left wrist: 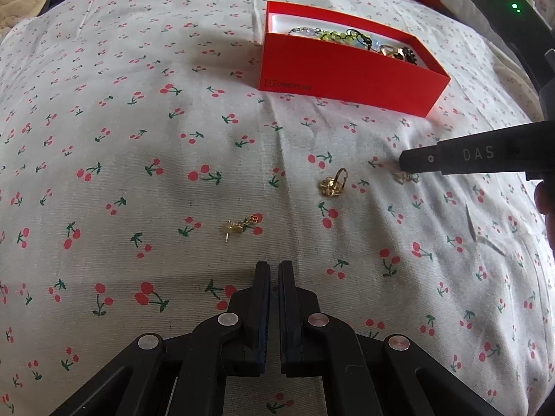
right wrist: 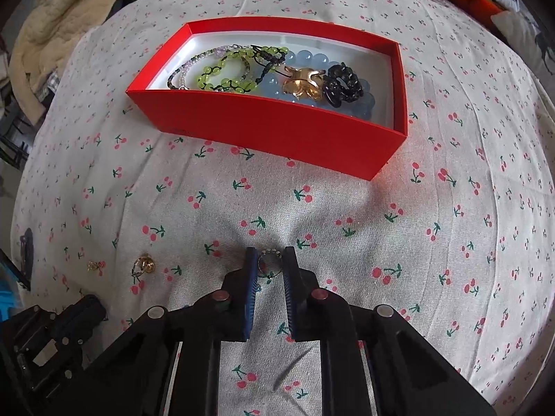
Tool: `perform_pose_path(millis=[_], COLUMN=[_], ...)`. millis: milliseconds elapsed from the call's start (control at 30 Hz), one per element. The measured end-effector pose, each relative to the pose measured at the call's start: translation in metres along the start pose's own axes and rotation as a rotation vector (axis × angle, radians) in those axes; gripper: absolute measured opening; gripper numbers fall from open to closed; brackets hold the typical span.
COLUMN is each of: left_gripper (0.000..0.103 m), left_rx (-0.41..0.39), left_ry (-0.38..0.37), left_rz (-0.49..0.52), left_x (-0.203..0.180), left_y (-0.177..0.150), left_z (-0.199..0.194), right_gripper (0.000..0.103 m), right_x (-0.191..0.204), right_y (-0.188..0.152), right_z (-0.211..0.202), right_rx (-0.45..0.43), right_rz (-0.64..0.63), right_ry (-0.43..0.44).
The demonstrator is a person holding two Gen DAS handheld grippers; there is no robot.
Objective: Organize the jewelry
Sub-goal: 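Carry the silver hoop earring over the red box with the right tool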
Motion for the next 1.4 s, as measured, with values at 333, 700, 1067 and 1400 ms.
perform_pose_path(millis=[333,700,1067,1400], left_gripper=[0.000,0.000,0.000,0.000], left_rx=[-0.003,-0.030,-0.064,-0.113], left_ry=[-0.004,-0.025,-0.030,-0.006], left_rz=[-0.019,-0.020,-0.007,0.043], left_x=[0.000,-0.011,-0.024,-0.050], left_y=[0.004,0.020,0.052,0.103], left_z=[-0.003,-0.012,-0.030,-0.033], right_gripper=[0.015,0.015,0.015,0.015], right_x=[-0.022,-0.036,-0.042,-0.043], right_y=[-0.014,-0.022,-0.016,0.010], right_z=[-0.017,-0.037,-0.068,-0.090], right_rx=[-0.004,-0.023,-0.099,-0.202], right_rz=[0.056,0.073,0.080,0.127], right_ry=[0.017,0.015,0.019,0.048])
Point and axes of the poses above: each gripper's, at about its wrist camera, not at the fingertips, and z roughly the way its jaws point, x to its left, y to its top, the point moved 8 cm from there along z, roughly the way its jaws point, and after that the axes turned 10 degrees about -z, right-handed, at the moved point
